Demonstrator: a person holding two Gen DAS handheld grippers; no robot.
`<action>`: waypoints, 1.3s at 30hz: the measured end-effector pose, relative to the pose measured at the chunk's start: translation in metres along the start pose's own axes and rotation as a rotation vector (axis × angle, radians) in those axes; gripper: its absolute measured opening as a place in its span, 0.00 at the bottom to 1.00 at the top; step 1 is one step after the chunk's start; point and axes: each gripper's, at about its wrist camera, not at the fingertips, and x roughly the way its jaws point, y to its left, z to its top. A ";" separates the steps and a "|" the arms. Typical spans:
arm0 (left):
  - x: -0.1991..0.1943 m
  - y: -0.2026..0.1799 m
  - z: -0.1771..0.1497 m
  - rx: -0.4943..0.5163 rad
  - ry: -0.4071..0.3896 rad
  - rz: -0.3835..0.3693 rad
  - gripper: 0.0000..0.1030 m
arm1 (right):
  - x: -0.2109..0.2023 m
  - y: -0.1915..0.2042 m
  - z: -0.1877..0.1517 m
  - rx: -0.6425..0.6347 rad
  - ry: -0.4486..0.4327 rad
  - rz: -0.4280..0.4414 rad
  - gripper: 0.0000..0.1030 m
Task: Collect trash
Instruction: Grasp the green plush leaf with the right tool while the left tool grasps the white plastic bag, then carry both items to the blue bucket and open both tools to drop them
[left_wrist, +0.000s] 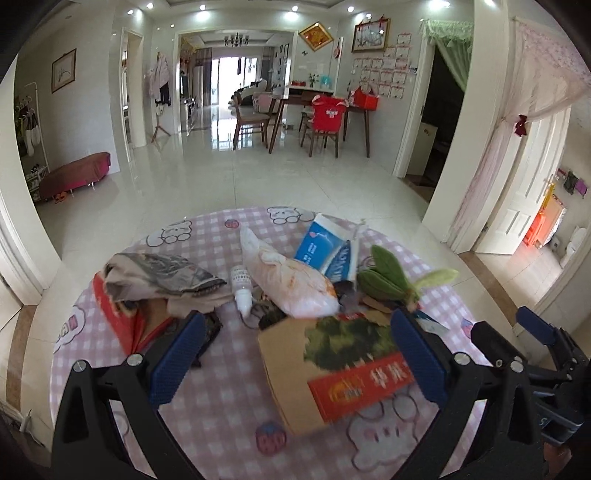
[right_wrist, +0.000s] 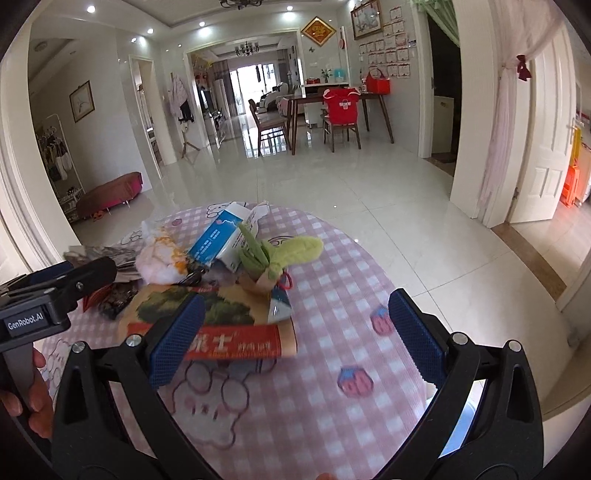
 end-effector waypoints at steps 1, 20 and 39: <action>0.012 0.001 0.005 -0.006 0.013 -0.007 0.94 | 0.013 0.000 0.004 -0.008 0.015 0.005 0.94; 0.046 0.013 0.032 -0.038 0.013 -0.035 0.28 | 0.083 -0.008 0.038 0.026 0.152 0.202 0.15; -0.003 -0.273 -0.035 0.396 0.126 -0.463 0.28 | -0.130 -0.242 -0.040 0.300 -0.082 -0.146 0.15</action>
